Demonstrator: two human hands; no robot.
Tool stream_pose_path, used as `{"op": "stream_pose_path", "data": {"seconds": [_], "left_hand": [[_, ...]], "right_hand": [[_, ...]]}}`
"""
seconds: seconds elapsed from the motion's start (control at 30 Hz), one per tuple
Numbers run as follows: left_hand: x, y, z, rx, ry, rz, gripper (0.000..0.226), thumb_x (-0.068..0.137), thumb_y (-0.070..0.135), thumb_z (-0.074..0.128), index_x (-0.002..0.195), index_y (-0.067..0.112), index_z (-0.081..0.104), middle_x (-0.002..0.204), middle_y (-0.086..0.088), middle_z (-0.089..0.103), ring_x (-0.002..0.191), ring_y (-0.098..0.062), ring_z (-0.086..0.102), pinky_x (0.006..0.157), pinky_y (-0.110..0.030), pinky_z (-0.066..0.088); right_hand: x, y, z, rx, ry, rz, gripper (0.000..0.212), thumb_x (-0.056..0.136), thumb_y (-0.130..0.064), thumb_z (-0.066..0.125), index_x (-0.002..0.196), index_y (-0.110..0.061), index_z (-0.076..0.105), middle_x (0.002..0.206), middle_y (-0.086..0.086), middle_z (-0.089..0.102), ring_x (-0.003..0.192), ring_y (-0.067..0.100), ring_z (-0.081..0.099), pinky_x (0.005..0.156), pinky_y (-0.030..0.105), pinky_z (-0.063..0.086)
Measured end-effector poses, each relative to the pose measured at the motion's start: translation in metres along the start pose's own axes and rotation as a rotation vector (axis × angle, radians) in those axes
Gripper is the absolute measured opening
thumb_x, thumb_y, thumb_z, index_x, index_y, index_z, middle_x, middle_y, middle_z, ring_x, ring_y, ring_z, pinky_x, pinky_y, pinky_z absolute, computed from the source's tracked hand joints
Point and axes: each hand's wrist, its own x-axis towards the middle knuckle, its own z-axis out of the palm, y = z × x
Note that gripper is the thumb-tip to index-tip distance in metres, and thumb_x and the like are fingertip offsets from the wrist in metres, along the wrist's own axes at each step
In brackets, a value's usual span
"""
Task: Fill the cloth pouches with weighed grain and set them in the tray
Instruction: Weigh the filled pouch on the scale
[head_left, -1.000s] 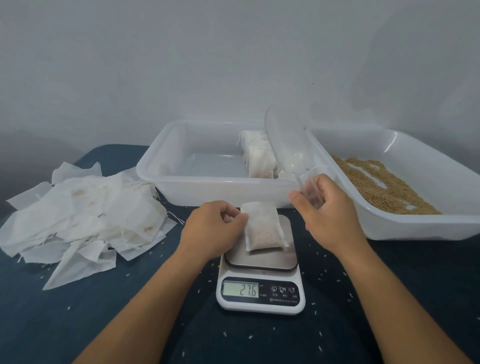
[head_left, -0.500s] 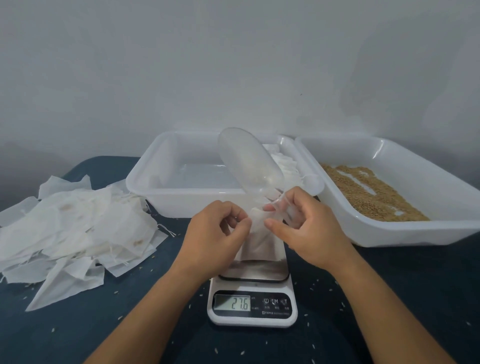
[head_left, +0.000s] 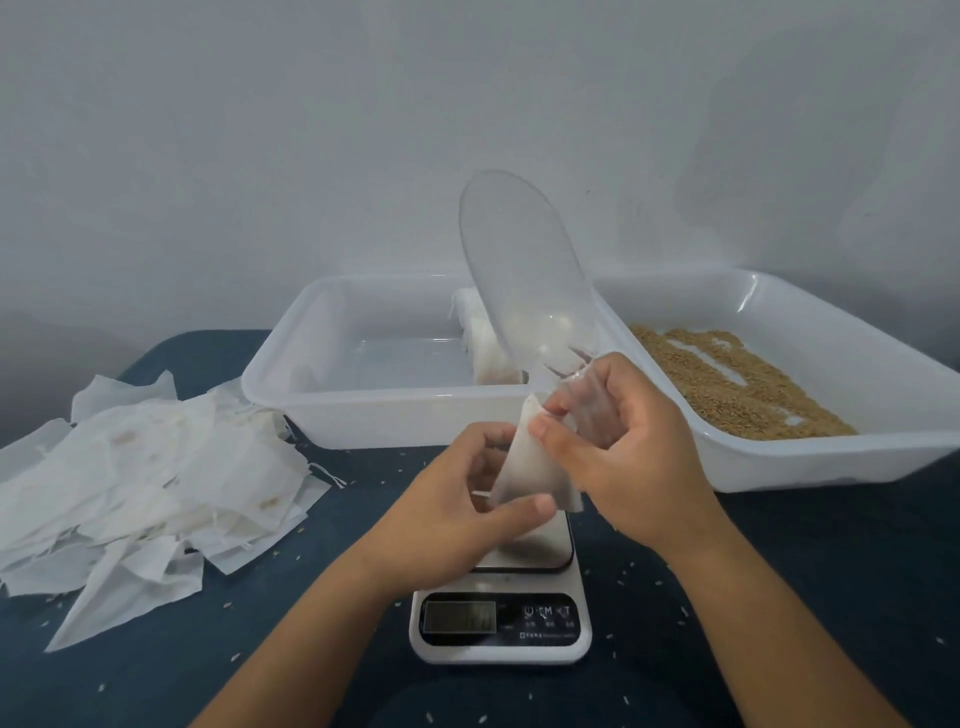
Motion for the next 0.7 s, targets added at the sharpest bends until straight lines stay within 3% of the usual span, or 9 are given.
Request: {"op": "stream_pose_path", "data": {"seconds": [0.1,0.17,0.27,0.4,0.5,0.7], "left_hand": [[0.0,0.002,0.007,-0.063,0.032,-0.059,0.036,0.076,0.047,0.082,0.108,0.038,0.067,0.098,0.001,0.075,0.088,-0.022,0.075,0.076,-0.033,0.06],[0.0,0.003,0.012,-0.146,0.019,-0.083,0.028,0.081,0.045,0.079,0.105,0.031,0.072,0.098,-0.003,0.075,0.088,-0.024,0.075,0.077,-0.032,0.059],[0.002,0.004,0.018,-0.327,0.069,-0.1,0.031,0.079,0.042,0.081,0.107,0.03,0.077,0.103,-0.003,0.077,0.1,-0.023,0.075,0.083,-0.03,0.058],[0.013,0.01,0.018,-0.528,0.139,-0.112,0.043,0.073,0.037,0.087,0.112,0.023,0.078,0.108,-0.007,0.077,0.103,-0.025,0.075,0.084,-0.029,0.059],[0.028,0.019,0.015,-0.576,0.174,-0.131,0.057,0.07,0.035,0.089,0.12,0.011,0.072,0.106,-0.006,0.076,0.1,-0.024,0.076,0.085,-0.032,0.06],[0.069,0.051,0.017,-0.659,0.141,-0.118,0.031,0.085,0.024,0.078,0.112,0.01,0.071,0.1,-0.004,0.077,0.089,-0.017,0.075,0.078,-0.024,0.059]], "right_hand": [[-0.001,-0.004,-0.001,0.033,0.06,-0.019,0.021,0.087,-0.034,0.08,0.09,-0.028,0.06,0.079,-0.003,0.065,0.063,0.011,0.063,0.056,0.02,0.052],[-0.001,-0.006,-0.002,0.03,0.098,-0.031,0.022,0.089,-0.025,0.082,0.09,-0.024,0.06,0.078,-0.012,0.065,0.065,0.007,0.064,0.056,0.014,0.049],[0.0,-0.008,-0.005,0.047,0.127,-0.028,0.023,0.088,-0.021,0.082,0.089,-0.026,0.06,0.077,-0.018,0.065,0.062,0.006,0.063,0.056,0.013,0.048],[0.01,-0.008,-0.016,0.034,0.168,0.001,0.024,0.088,-0.025,0.082,0.086,-0.034,0.06,0.081,-0.011,0.069,0.055,0.016,0.06,0.051,0.026,0.052],[0.024,-0.008,-0.029,-0.031,0.161,0.026,0.022,0.088,-0.03,0.081,0.088,-0.033,0.059,0.089,-0.012,0.072,0.056,0.006,0.061,0.051,0.019,0.05],[0.061,-0.003,-0.062,0.124,0.123,0.168,0.022,0.088,-0.021,0.081,0.087,-0.021,0.059,0.079,-0.01,0.071,0.044,0.007,0.051,0.044,0.018,0.044]]}}
